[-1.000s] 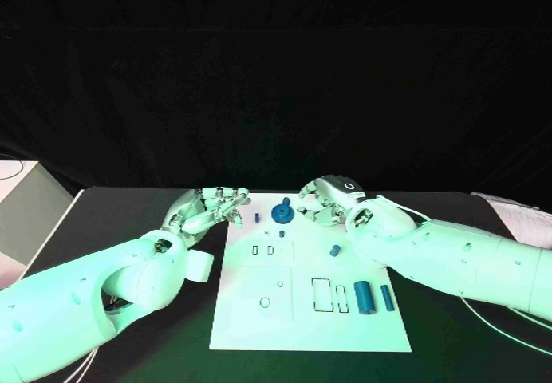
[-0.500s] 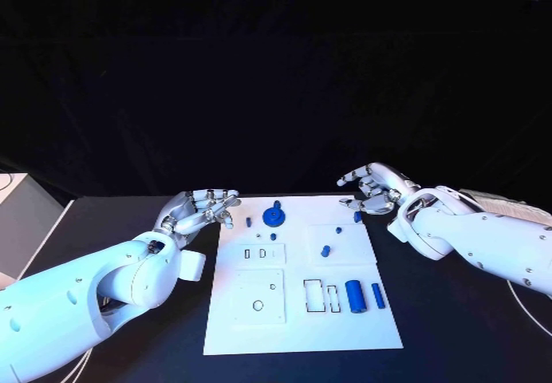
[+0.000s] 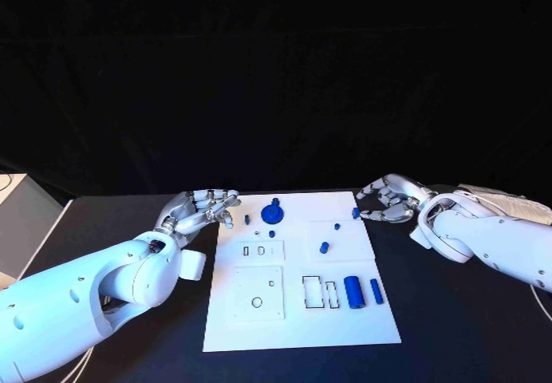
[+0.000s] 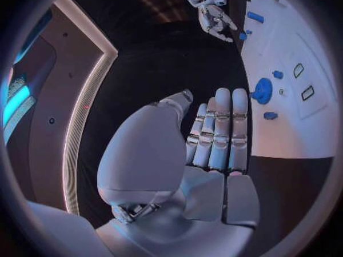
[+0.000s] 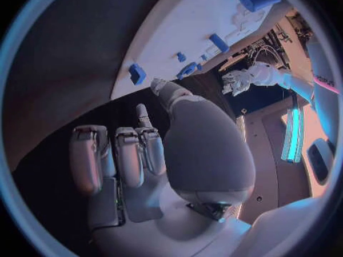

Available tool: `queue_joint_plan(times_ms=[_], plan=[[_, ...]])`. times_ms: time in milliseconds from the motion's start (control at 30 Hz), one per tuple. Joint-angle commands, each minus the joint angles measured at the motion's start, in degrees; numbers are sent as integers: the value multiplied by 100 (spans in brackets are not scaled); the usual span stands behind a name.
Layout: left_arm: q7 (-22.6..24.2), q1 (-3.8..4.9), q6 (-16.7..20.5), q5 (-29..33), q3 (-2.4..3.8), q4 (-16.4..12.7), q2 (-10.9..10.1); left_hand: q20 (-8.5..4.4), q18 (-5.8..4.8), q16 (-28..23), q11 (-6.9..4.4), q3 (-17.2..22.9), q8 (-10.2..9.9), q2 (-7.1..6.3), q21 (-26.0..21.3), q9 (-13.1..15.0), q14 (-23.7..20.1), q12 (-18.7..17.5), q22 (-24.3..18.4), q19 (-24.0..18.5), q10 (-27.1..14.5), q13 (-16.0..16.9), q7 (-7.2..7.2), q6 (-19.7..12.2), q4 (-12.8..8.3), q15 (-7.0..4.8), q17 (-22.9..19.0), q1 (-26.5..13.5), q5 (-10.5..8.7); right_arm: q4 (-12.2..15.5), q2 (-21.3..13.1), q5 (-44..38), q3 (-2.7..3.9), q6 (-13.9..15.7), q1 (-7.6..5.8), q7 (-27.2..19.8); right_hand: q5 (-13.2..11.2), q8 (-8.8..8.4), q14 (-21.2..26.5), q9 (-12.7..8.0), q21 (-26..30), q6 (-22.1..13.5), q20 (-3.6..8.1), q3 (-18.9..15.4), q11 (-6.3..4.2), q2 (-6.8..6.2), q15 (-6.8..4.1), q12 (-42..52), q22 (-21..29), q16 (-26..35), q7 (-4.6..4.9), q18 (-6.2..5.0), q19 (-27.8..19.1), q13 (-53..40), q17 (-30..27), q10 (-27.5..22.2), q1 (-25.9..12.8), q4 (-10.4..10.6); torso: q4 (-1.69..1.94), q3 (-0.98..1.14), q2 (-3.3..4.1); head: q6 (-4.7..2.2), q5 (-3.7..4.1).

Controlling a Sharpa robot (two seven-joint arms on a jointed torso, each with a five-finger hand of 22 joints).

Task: Assemble the parts on the task board

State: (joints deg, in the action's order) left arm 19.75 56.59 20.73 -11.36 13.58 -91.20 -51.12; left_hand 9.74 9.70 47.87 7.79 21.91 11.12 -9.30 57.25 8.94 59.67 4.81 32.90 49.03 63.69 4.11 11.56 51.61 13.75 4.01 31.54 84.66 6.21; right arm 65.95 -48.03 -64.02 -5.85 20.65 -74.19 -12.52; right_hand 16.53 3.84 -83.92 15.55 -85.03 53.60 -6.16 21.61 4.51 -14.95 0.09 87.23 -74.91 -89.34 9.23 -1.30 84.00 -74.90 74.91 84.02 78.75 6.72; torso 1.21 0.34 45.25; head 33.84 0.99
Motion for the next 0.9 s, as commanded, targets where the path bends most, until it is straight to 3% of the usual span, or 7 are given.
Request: queue_joint_plan(times_ms=[33, 533, 900], plan=[[63, -6, -119, -7, 5, -5, 10, -7, 78, 19, 18, 42, 22, -73, 23, -3, -31, 10, 7, -51, 18, -2, 13, 40, -7, -7, -9, 0, -20, -63, 37, -287, 1, -363, 29, 126, 26, 16, -587, -5, -40, -24, 0, -46, -9, -7, 12, 49, -1112, -40, 7, 2, 326, -1360, 1428, 432, 61, 6, 0, -13, 4, 14, -14], [57, -13, -121, -7, 5, 20, 2, -6, 78, 22, 19, 52, 20, -77, 27, -4, -36, 8, 9, -60, 15, -3, 15, 36, -7, -7, -11, -8, -20, -276, 252, -408, -2, -234, 75, 397, 80, 34, -602, -5, -127, -12, -15, -135, 20, 58, 36, 113, -1189, -59, 38, 26, 382, -1401, 1486, 479, 20, 55, 0, -25, -1, 65, -31], [50, -13, -122, -7, 5, 18, 2, -6, 78, 22, 19, 52, 20, -77, 27, -4, -36, 8, 9, -60, 15, -3, 15, 36, -7, -7, -11, -8, -20, -367, 362, -415, -3, -274, 106, 422, 7, 171, -608, 35, -198, 278, -12, 2, -2, 262, 22, 193, -1254, -66, 12, 45, 428, -1453, 1509, 537, 7, 130, -1, -28, -7, 97, -31]])
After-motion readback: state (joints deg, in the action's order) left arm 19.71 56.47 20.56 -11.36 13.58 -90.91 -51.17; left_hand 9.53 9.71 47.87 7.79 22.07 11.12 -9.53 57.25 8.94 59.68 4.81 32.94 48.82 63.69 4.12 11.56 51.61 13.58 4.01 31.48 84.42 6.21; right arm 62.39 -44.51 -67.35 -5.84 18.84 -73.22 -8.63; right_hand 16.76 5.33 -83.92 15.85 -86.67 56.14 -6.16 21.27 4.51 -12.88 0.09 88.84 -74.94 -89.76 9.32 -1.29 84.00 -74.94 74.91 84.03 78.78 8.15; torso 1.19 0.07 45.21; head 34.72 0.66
